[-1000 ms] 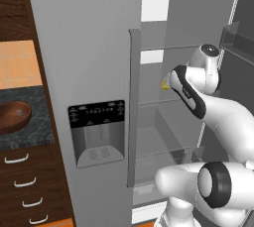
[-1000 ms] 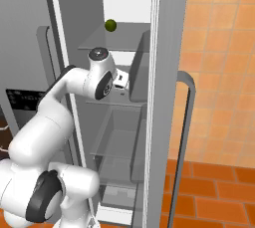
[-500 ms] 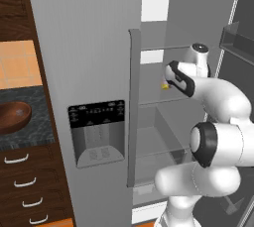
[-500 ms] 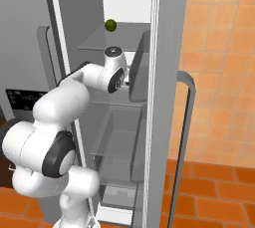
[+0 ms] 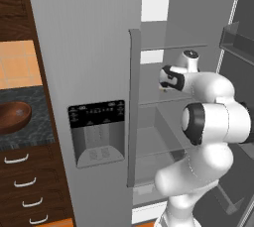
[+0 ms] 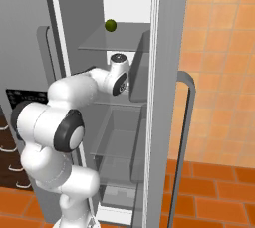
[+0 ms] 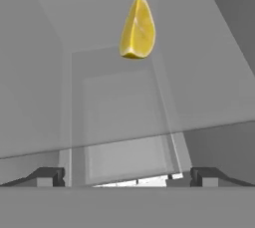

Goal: Grab a lemon wedge from the fridge and one ice cube from the ice bowl, and put them in the glass of lemonade.

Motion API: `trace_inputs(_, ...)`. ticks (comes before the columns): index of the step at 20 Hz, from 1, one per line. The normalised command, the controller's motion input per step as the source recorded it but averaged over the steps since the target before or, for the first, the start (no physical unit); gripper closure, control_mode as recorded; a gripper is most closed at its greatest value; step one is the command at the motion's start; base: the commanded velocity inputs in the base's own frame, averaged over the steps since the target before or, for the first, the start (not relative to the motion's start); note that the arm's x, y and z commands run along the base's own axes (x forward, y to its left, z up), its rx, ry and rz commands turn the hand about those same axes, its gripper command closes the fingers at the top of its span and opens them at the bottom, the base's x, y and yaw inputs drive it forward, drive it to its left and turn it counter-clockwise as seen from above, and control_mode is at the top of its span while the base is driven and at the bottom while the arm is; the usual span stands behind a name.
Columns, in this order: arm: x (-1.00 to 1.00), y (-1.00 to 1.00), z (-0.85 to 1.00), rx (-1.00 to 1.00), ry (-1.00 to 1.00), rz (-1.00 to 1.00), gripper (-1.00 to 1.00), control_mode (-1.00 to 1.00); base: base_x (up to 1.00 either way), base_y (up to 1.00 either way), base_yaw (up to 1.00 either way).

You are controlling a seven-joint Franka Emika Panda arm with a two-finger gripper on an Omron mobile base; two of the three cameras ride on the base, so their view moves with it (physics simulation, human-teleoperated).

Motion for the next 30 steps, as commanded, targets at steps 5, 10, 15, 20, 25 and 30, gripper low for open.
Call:
trace_inputs(5, 0.27, 0.0, 0.01, -0.02, -0.02, 0.0, -1.0, -1.0, 0.0, 0.0, 0.0)
trace_inputs(10, 0.57, 0.0, 0.0, 0.0, 0.0, 0.0, -1.0, -1.0, 0.0, 0.0, 0.0)
trace_inputs(15, 0.19, -0.23, 0.01, 0.0, 0.0, 0.0, -1.0, -1.0, 0.0, 0.0, 0.0)
trace_inputs(20, 0.35, -0.27, -0.06, 0.0, 0.0, 0.0, -1.0, -1.0, 0.0, 0.0, 0.0)
trace_inputs(25, 0.42, -0.05, -0.29, 0.0, 0.0, 0.0, -1.0, -1.0, 0.0, 0.0, 0.0)
trace_inputs(30, 0.3, 0.0, -0.21, 0.0, 0.0, 0.04, -1.0, -1.0, 0.0, 0.0, 0.0)
